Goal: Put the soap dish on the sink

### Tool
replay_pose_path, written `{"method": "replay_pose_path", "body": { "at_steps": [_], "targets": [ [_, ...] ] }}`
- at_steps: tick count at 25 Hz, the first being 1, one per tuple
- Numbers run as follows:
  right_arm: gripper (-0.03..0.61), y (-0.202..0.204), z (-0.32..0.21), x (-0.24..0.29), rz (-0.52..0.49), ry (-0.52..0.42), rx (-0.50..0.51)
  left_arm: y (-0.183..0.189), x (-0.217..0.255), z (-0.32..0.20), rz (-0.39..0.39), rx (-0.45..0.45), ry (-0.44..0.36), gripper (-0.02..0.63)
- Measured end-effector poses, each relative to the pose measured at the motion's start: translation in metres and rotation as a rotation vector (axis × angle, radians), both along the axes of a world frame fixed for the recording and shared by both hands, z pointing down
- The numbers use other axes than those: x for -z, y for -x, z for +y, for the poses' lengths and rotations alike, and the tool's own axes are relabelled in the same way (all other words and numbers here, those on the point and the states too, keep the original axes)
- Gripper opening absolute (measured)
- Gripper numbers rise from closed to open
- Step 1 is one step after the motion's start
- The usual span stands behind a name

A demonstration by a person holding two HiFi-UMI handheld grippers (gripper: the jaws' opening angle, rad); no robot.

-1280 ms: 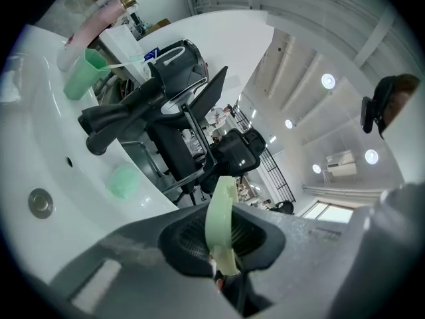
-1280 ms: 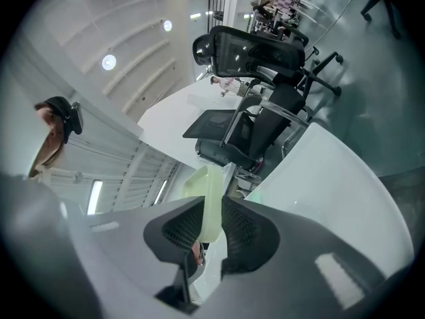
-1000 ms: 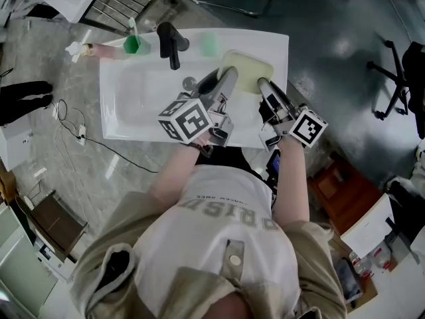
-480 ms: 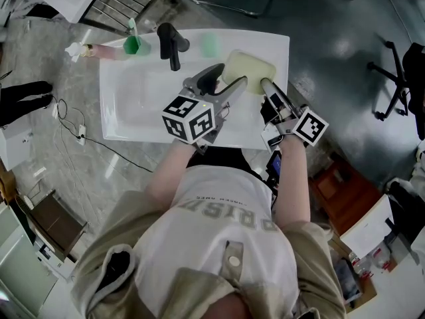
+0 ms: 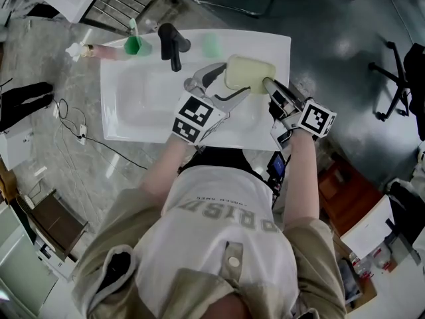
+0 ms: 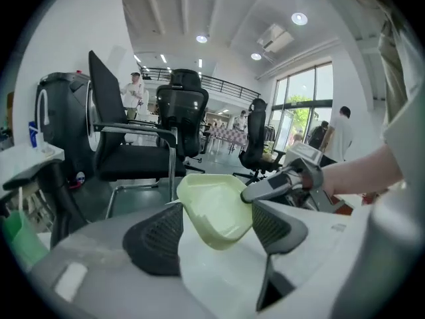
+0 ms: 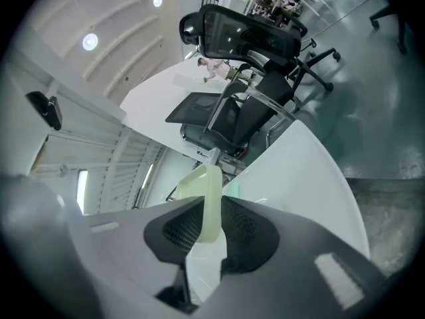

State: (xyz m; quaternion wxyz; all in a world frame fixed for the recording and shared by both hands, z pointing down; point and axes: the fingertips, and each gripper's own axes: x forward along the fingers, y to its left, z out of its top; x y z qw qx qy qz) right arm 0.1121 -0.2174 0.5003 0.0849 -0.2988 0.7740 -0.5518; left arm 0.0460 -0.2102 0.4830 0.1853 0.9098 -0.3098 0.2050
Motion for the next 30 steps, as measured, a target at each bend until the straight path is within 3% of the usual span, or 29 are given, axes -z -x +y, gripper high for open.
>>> {"method": "replay_pose_path", "body": {
  "at_steps": [6,10,13,19,30],
  "targets": [
    [0.069,-0.002,-0.004,-0.006,0.028,0.025,0.046,-0.001,-0.011,-0.001,-0.067,-0.089,0.01,0.368],
    [0.069,-0.004,-0.009,-0.01,0.022,0.033,0.053,-0.001,-0.03,0.003,-0.193,-0.188,-0.027,0.376],
    [0.069,-0.003,-0.011,-0.015,0.036,0.045,0.065,-0.002,-0.042,0.002,-0.241,-0.196,-0.037,0.376],
    [0.069,-0.014,-0.013,-0.036,0.17,0.114,0.066,-0.002,-0.07,-0.004,-0.368,-0.237,-0.031,0.376],
    [0.069,-0.022,-0.027,-0.058,0.287,0.171,0.073,-0.008,-0.108,-0.019,-0.467,-0.298,0.03,0.376]
  ]
}}
